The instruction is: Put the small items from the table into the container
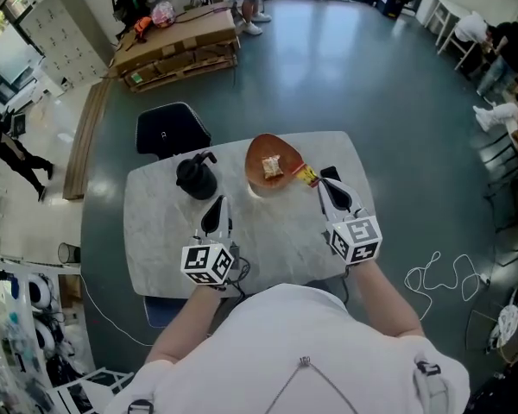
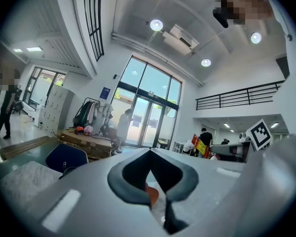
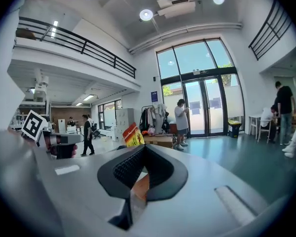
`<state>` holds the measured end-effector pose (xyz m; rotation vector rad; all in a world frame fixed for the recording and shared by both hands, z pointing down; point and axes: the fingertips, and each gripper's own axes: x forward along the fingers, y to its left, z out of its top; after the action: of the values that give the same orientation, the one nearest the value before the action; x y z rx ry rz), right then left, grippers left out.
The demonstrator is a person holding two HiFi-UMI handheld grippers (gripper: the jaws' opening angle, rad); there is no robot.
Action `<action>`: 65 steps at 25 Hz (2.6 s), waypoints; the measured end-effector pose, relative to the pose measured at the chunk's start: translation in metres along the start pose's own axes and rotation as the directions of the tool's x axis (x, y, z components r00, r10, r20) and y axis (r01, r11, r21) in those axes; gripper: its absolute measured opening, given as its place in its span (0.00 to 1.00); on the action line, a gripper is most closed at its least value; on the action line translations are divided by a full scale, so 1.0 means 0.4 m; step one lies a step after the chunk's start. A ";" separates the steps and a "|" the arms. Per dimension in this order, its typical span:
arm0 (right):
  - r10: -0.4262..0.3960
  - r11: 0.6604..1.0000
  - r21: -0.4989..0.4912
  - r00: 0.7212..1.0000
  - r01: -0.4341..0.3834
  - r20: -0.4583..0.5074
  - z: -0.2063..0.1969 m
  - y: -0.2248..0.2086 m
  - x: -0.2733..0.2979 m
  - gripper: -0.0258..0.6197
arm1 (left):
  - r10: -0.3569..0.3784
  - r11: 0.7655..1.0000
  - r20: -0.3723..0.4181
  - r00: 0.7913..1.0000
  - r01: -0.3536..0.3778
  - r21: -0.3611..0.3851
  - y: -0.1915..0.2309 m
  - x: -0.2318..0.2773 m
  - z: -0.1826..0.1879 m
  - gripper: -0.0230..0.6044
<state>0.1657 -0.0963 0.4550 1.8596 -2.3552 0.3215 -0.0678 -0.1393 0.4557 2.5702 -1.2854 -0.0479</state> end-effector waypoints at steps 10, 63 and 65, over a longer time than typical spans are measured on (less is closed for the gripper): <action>-0.040 0.999 -0.005 0.999 0.040 0.025 0.022 -0.009 -0.017 0.08 | -0.008 1.000 0.003 1.000 0.008 -0.001 0.000 0.009 0.010 0.04; 0.048 0.980 0.160 0.636 0.119 -0.770 -0.802 -0.052 0.729 0.08 | 0.391 0.895 -0.243 0.888 -0.429 -0.127 0.299 -0.244 -0.273 0.04; 0.037 0.979 0.152 0.624 0.133 -0.781 -0.813 -0.058 0.740 0.09 | 0.401 0.888 -0.247 0.882 -0.441 -0.130 0.312 -0.254 -0.282 0.04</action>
<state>0.1072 -0.3024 0.8396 1.3871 -1.6804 1.1378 -0.2104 -0.1054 0.5868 2.0274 -1.6388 0.1835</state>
